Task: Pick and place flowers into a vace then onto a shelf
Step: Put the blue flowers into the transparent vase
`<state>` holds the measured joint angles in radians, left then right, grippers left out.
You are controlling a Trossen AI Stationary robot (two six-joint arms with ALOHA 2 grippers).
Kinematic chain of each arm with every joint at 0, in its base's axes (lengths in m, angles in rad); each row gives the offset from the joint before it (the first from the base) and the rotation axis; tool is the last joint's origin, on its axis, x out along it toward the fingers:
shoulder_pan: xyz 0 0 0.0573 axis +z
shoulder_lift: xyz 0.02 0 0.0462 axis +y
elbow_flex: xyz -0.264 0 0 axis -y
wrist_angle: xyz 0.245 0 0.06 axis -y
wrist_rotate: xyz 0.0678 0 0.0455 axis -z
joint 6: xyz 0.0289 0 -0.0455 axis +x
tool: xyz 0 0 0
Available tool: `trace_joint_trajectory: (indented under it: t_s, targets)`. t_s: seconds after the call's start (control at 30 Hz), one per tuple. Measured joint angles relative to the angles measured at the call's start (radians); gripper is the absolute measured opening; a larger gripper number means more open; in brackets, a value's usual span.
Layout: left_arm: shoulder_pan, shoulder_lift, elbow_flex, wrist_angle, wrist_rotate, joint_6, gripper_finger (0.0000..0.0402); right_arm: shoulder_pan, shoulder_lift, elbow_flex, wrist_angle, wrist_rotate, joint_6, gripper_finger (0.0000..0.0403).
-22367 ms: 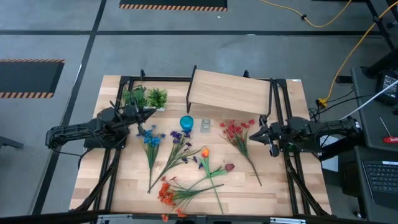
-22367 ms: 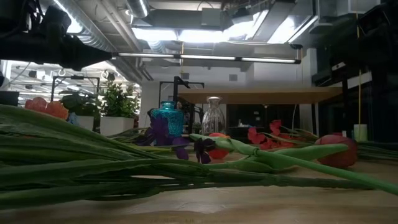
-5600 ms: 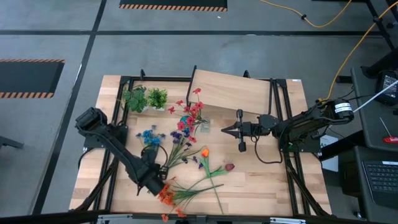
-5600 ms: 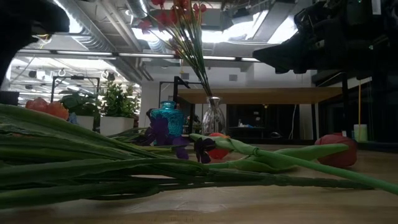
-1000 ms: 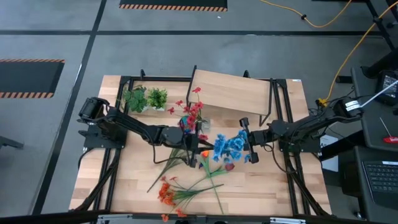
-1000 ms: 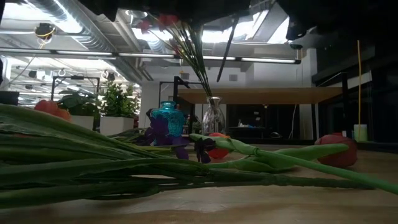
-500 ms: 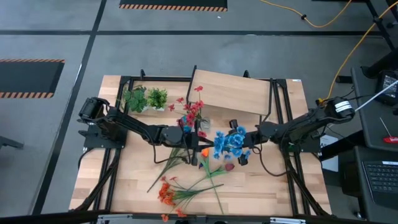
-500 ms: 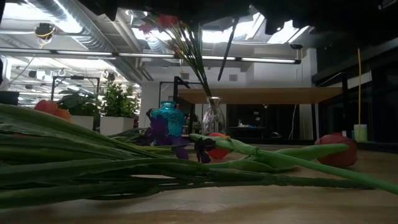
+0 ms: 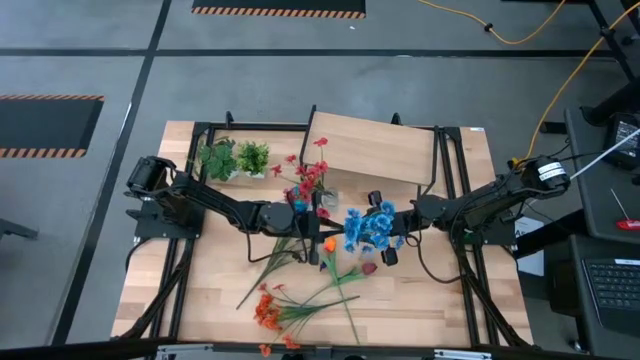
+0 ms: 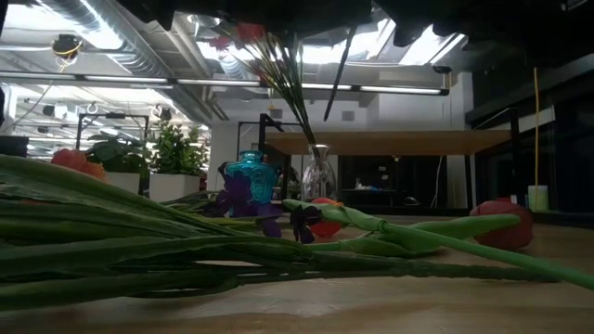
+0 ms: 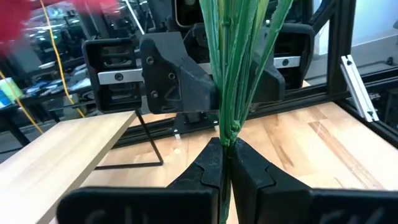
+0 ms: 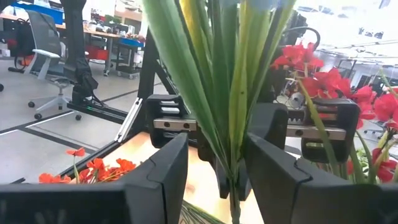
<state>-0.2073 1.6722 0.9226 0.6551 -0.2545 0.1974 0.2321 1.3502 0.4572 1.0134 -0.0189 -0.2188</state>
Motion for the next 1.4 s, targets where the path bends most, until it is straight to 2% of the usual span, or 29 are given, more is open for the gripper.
trace_joint_trajectory:
  t_s: [0.13, 0.23, 0.67, 0.83, 1.0, 1.23, 1.4]
  targets:
    - [0.000, 0.000, 0.000, 0.000, -0.012, 0.000, 0.0010, 0.000, 0.000, 0.000, 0.000, 0.003, 0.000, 0.0155]
    - [0.000, 0.000, 0.000, 0.006, -0.012, 0.000, 0.0010, 0.000, 0.000, 0.000, 0.002, 0.003, 0.000, 0.0138]
    - [0.011, 0.000, 0.000, 0.019, -0.005, 0.000, 0.0010, -0.011, -0.001, 0.000, 0.019, 0.008, 0.000, 0.0011]
    - [0.013, 0.000, 0.000, 0.018, 0.021, -0.004, 0.0013, -0.018, -0.001, 0.000, 0.018, -0.005, 0.007, 0.0008]
    - [0.000, 0.000, 0.000, 0.018, 0.014, -0.004, 0.0039, -0.017, -0.001, 0.000, 0.016, -0.006, 0.009, 0.0004]
    - [-0.053, -0.006, 0.000, 0.000, -0.040, 0.006, 0.0091, -0.017, -0.030, -0.001, -0.051, -0.009, 0.013, 0.0002]
    - [-0.111, -0.013, 0.000, -0.040, -0.114, -0.006, 0.0112, -0.017, -0.079, -0.001, -0.083, -0.004, 0.009, 0.0002]
